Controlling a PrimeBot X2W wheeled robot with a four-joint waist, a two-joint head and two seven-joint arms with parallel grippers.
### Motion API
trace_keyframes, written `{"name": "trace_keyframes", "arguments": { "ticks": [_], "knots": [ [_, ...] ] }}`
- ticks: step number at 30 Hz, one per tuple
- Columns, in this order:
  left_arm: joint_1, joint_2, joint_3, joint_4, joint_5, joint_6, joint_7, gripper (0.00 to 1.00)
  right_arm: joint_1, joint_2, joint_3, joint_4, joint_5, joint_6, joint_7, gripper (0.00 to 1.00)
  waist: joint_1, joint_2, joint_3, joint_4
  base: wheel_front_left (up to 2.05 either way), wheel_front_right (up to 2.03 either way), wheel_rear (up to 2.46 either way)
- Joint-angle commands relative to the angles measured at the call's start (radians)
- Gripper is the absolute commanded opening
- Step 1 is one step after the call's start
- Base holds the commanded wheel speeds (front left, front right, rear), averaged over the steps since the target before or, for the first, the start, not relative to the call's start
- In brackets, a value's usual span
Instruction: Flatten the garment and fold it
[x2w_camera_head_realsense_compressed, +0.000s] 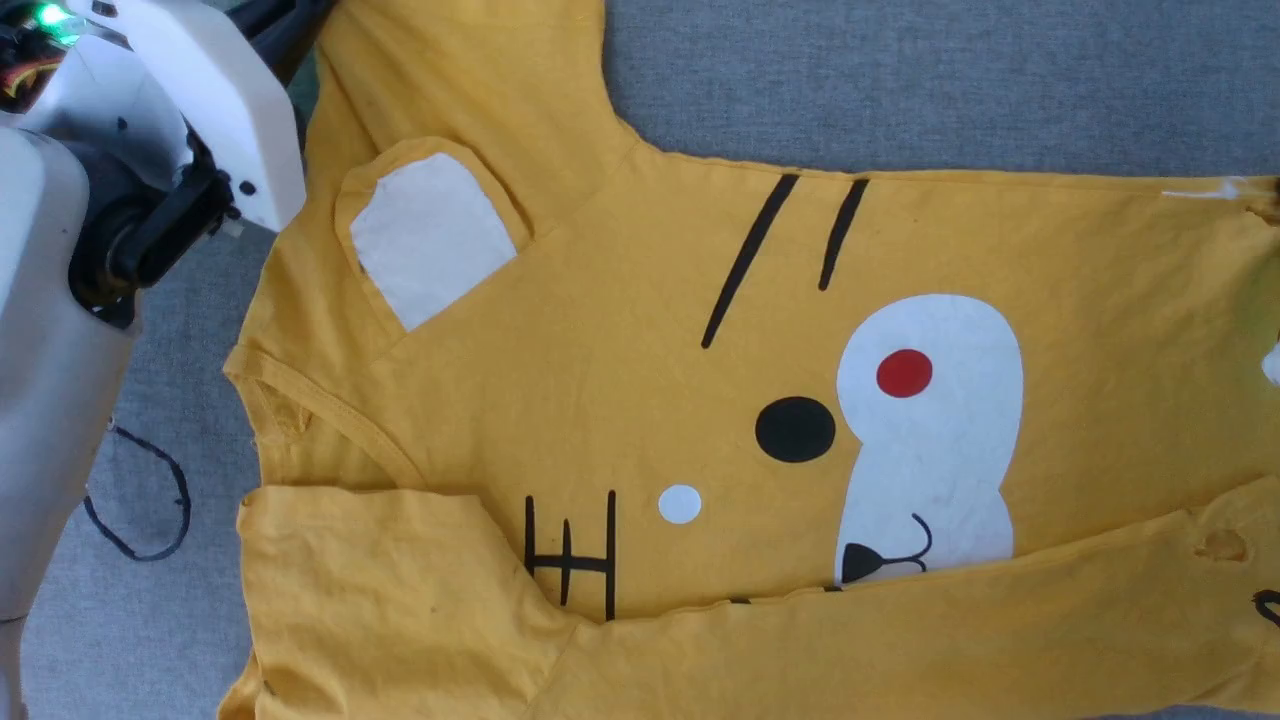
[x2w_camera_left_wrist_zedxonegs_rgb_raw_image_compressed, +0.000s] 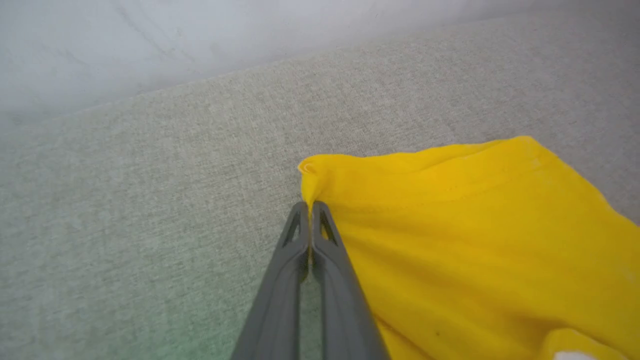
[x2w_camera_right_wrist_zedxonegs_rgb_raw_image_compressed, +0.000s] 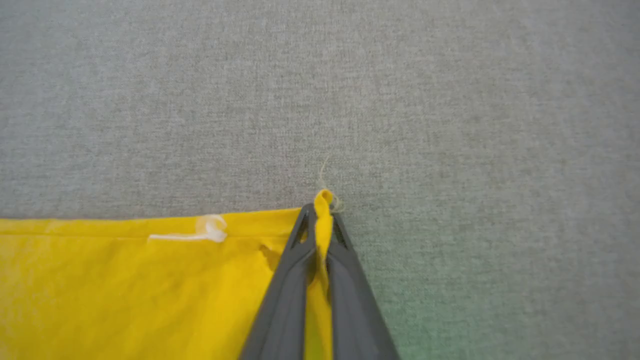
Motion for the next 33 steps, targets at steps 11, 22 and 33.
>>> {"name": "trace_keyframes", "arguments": {
  "ticks": [11,22,33],
  "knots": [
    [0.044,-0.007,0.051,-0.006,0.001,0.02,-0.171,0.0,0.002,-0.02,0.008,0.022,-0.005,-0.001,-0.141,0.0,-0.0001,0.0,-0.115,0.013,0.0,0.0,0.0],
    [0.366,0.059,0.124,-0.221,-0.047,0.091,-0.332,0.0,0.187,0.018,-0.01,0.002,0.048,-0.001,-0.222,0.0,-0.0001,0.0,-0.291,0.027,0.0,0.0,0.0],
    [0.835,0.105,0.201,-0.44,-0.121,0.241,-0.436,0.0,0.42,0.062,-0.05,0.011,0.126,-0.001,-0.297,0.0,-0.0001,0.0,-0.412,0.039,0.0,0.0,0.0]
  ]
}}
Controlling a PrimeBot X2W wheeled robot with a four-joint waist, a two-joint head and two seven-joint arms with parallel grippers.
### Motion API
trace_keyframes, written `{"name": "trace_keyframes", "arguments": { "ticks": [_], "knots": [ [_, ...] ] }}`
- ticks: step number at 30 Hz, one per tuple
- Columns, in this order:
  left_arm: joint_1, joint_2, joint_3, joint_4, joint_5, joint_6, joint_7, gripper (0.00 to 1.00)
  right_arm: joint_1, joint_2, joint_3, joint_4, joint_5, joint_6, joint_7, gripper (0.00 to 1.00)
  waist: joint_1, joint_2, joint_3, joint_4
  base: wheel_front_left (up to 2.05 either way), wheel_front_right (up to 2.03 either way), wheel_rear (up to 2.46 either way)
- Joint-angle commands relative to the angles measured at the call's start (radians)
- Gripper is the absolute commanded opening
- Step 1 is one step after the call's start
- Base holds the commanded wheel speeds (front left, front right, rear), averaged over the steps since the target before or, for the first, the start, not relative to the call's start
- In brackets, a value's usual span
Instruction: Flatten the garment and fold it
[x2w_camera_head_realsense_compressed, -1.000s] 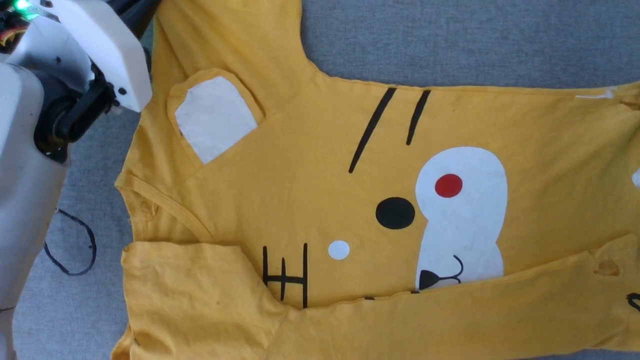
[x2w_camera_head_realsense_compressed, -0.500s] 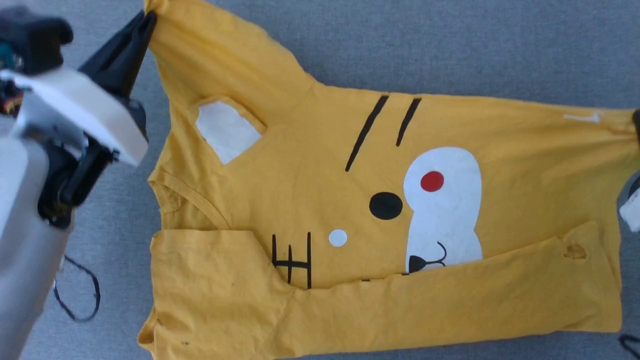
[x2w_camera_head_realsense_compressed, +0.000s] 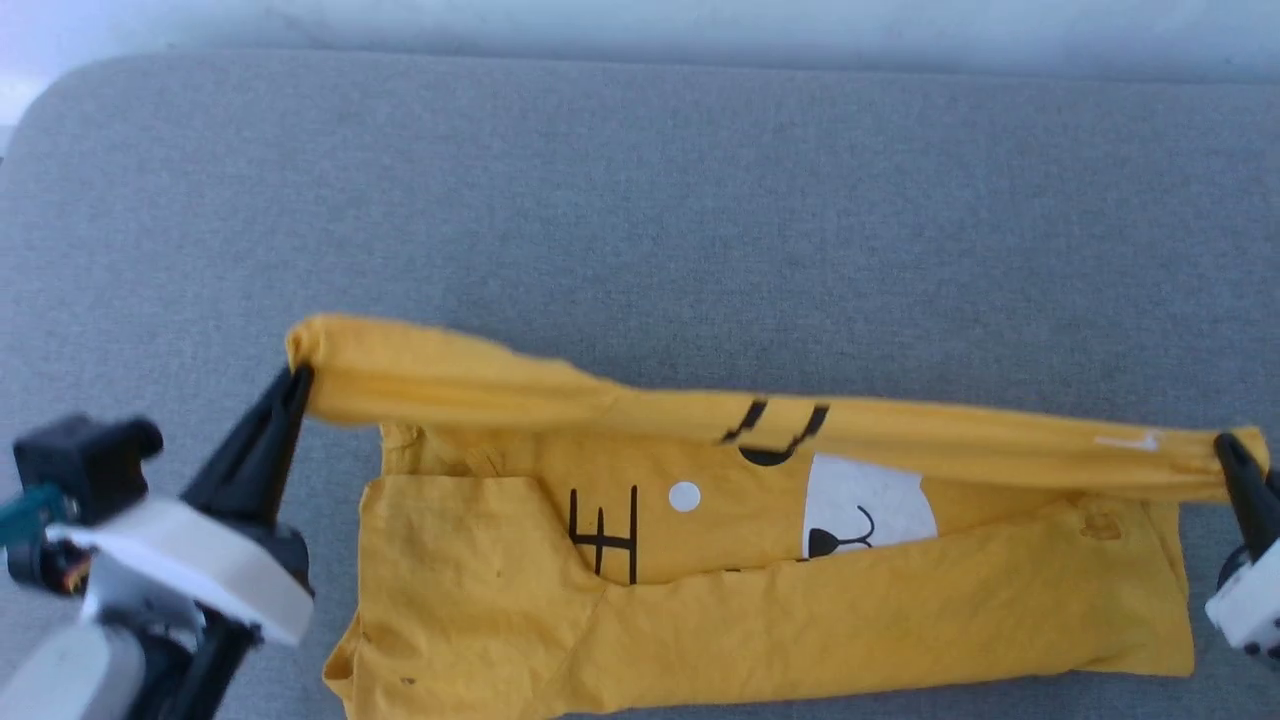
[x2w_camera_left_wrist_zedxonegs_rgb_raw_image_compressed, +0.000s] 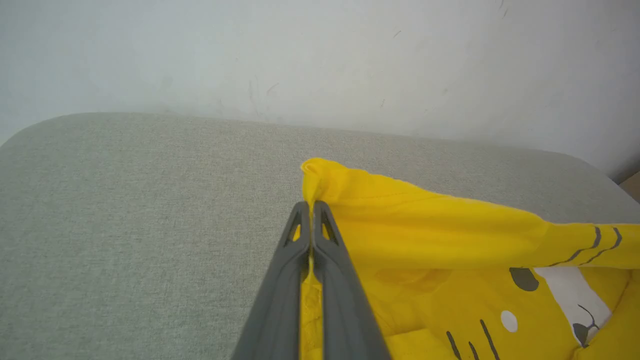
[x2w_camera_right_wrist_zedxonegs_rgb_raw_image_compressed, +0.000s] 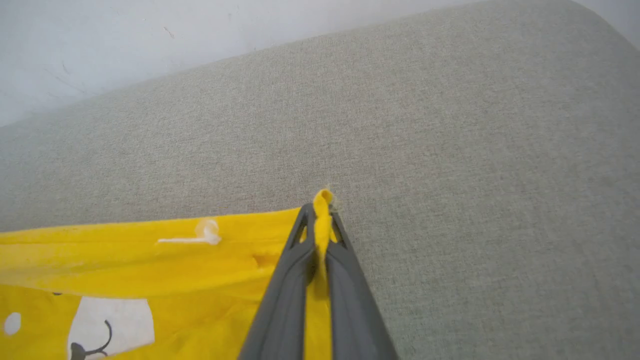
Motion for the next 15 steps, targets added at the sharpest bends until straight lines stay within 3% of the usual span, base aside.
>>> {"name": "trace_keyframes", "arguments": {
  "ticks": [1,5,12,13,14,15],
  "knots": [
    [0.048,0.006,0.005,-0.015,-0.004,0.017,-0.011,0.0,0.028,0.003,-0.006,0.005,0.015,-0.001,-0.01,0.0,0.0004,0.0,-0.046,0.009,0.0,0.0,0.0],
    [0.167,-0.001,-0.018,-0.054,-0.015,0.047,-0.012,0.0,0.094,0.004,0.001,0.043,0.069,-0.001,-0.032,0.0,0.0004,0.0,-0.072,0.014,0.0,0.0,0.0],
    [0.254,-0.016,-0.099,-0.003,-0.016,0.055,0.037,0.0,0.148,0.005,0.04,0.102,0.075,-0.001,-0.066,0.0,0.0004,0.0,-0.104,0.019,0.0,0.0,0.0],
    [0.253,-0.021,-0.106,0.012,-0.012,0.055,0.037,0.0,0.149,0.005,0.047,0.107,0.064,-0.001,-0.069,0.42,0.0004,0.0,-0.108,0.019,0.0,0.0,0.0],
    [0.252,-0.026,-0.114,0.026,-0.009,0.054,0.038,0.0,0.148,0.005,0.052,0.112,0.056,-0.001,-0.072,1.0,0.0004,0.0,-0.112,0.018,0.0,0.0,0.0],
    [0.249,-0.033,-0.119,0.038,-0.008,0.053,0.036,0.0,0.147,0.005,0.054,0.119,0.054,-0.001,-0.075,1.0,0.0004,0.0,-0.116,0.017,0.0,0.0,0.0]
  ]
}}
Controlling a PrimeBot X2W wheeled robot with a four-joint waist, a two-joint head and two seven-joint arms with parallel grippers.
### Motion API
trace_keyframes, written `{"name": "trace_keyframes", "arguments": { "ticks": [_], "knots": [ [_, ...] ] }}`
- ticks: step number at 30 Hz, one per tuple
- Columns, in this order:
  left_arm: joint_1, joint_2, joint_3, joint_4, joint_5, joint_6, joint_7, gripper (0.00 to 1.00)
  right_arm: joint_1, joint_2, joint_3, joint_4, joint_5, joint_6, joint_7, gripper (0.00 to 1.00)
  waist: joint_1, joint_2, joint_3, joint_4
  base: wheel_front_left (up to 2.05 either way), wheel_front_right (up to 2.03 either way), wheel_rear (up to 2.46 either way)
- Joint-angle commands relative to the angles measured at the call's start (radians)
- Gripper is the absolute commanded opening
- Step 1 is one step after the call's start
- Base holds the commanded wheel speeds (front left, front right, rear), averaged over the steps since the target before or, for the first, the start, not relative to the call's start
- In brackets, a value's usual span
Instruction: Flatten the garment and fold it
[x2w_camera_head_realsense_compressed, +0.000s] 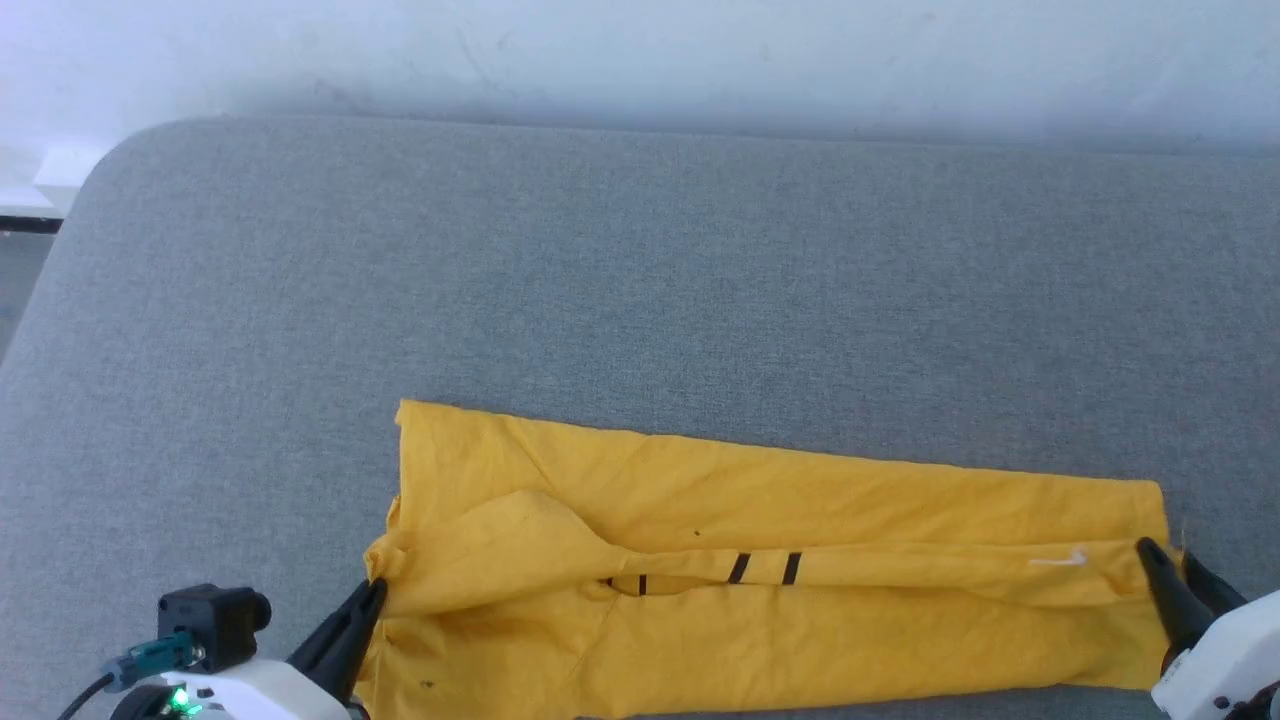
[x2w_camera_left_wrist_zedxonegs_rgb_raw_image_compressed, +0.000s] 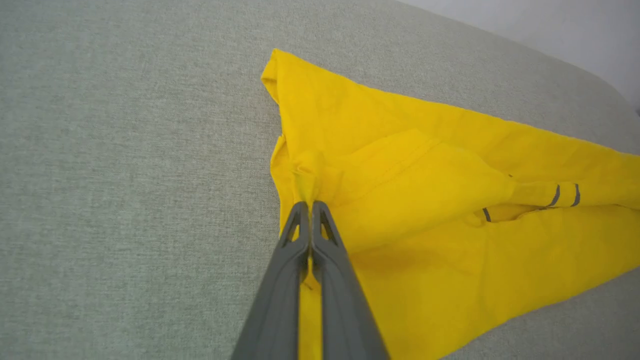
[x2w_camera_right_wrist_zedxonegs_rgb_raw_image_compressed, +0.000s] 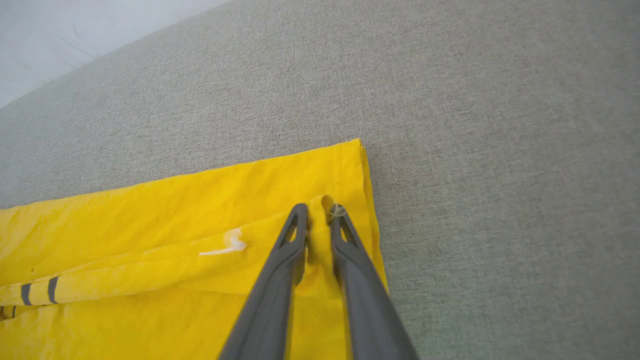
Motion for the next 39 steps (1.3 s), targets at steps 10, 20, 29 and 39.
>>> {"name": "trace_keyframes", "arguments": {
  "ticks": [10,20,29,39],
  "knots": [
    [0.03,-0.068,0.081,-0.014,-0.033,0.042,-0.129,1.0,0.012,0.002,-0.043,0.007,0.056,-0.001,-0.006,1.0,0.0001,0.0,-0.041,-0.008,0.0,0.0,0.0],
    [0.065,-0.131,0.204,-0.107,0.169,0.193,-0.284,1.0,0.023,0.002,-0.074,0.054,0.004,-0.001,-0.005,1.0,0.0001,0.0,-0.027,0.017,0.0,0.0,0.0],
    [0.079,-0.151,0.188,-0.099,0.318,0.224,-0.288,1.0,0.027,0.002,-0.037,0.155,-0.044,-0.001,0.023,1.0,0.0001,0.0,-0.034,0.048,0.0,0.0,0.0],
    [0.073,-0.169,0.177,-0.094,0.327,0.214,-0.288,1.0,0.001,0.002,-0.039,0.261,-0.049,-0.001,0.021,0.0,0.0001,0.0,-0.028,0.064,0.0,0.0,0.0]
  ]
}}
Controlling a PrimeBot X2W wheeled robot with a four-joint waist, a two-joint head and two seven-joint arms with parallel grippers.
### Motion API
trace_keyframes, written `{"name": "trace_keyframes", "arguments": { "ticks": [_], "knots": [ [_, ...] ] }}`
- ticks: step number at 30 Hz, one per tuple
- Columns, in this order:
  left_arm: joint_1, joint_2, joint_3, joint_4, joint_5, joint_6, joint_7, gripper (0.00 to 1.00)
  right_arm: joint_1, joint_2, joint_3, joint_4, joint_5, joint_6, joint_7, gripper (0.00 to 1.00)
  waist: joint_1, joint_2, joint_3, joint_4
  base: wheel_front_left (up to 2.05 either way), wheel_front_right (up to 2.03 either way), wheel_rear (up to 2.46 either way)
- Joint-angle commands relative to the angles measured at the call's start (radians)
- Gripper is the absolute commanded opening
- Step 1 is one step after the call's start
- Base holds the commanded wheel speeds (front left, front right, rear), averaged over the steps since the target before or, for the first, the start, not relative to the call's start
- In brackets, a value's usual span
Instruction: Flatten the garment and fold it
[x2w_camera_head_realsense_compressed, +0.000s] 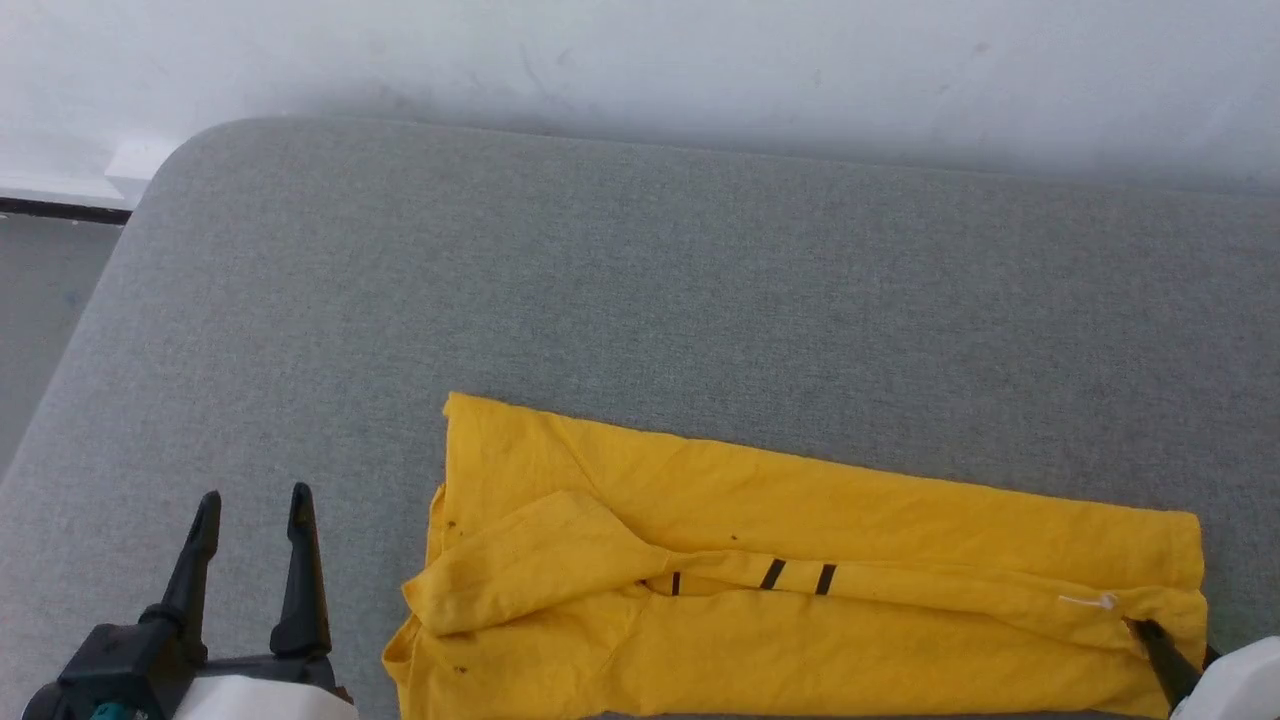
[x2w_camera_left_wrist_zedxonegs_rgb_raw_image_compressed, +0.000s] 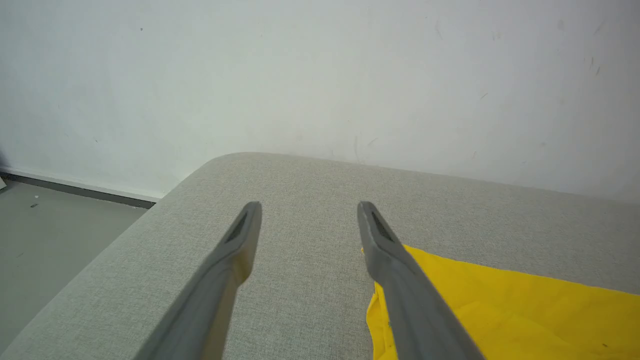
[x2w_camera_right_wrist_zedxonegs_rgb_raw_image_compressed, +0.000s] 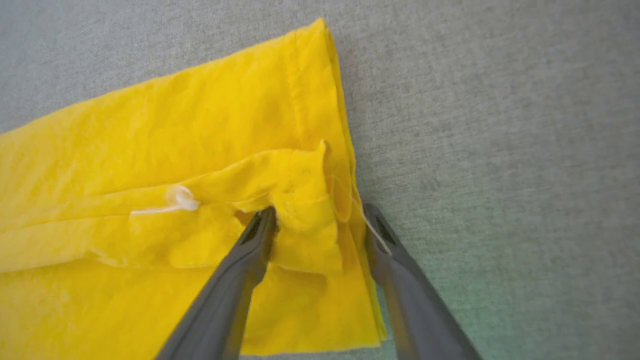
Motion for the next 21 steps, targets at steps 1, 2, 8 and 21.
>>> {"name": "trace_keyframes", "arguments": {
  "ticks": [1,2,8,21],
  "knots": [
    [0.0,-0.003,-0.002,0.005,0.009,-0.006,-0.005,1.0,-0.004,0.009,0.006,0.042,-0.011,-0.002,0.008,0.0,0.0001,0.0,-0.001,0.001,0.0,0.0,0.0],
    [0.001,-0.002,-0.001,0.006,0.007,-0.006,-0.004,1.0,-0.008,0.009,0.001,0.044,-0.01,-0.002,0.002,0.0,0.0001,0.0,-0.003,0.0,0.0,0.0,0.0],
    [0.008,0.006,0.001,-0.001,0.006,0.001,0.007,1.0,-0.042,0.009,-0.046,0.023,-0.022,-0.002,-0.025,0.0,0.0001,0.0,-0.016,-0.011,0.0,0.0,0.0],
    [0.021,0.01,-0.017,-0.009,0.004,0.005,0.027,1.0,-0.076,-0.037,-0.256,-0.108,-0.131,-0.002,0.047,0.0,0.0001,0.0,-0.048,-0.038,0.0,0.0,0.0]
  ]
}}
